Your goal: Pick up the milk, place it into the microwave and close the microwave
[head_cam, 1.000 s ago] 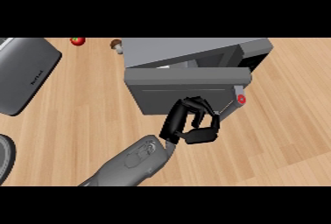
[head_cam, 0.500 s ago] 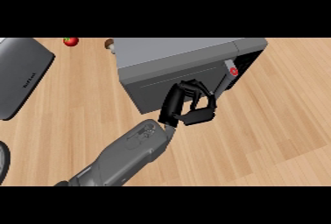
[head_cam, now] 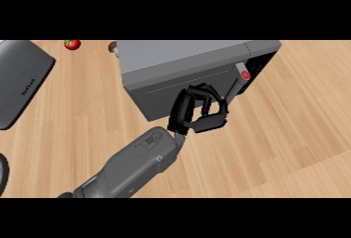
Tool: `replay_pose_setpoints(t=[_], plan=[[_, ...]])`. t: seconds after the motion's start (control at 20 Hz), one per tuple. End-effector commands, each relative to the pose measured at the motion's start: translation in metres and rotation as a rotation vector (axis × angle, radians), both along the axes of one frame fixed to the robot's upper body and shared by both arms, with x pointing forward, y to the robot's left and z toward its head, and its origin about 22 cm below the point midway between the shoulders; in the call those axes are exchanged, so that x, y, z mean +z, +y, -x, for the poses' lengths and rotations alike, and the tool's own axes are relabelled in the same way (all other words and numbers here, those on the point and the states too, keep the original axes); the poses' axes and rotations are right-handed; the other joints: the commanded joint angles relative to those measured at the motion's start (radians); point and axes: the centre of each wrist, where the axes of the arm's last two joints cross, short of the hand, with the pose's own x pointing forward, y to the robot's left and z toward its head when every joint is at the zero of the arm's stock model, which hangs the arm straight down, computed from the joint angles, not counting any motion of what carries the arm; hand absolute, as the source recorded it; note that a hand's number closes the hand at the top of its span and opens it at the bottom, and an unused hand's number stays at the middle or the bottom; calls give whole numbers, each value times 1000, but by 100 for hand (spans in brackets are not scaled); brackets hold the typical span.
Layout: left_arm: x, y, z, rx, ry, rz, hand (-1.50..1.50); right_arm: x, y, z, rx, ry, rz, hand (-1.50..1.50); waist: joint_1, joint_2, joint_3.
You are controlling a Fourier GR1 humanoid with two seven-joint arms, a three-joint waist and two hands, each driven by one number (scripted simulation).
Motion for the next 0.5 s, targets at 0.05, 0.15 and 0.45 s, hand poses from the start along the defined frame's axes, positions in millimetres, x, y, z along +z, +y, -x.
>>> replay_pose_setpoints(t=[0.05,0.15,0.45], plan=[[18,-1,-22,30,-51,17,150,10,-5,-6,-5,-12,6,-150,-11,11,0],[24,-3,-24,37,-51,31,150,13,-11,-6,-15,-5,14,-150,-14,4,2],[15,0,-24,40,-46,40,150,27,-19,-12,-32,-38,24,-150,-10,13,2]])
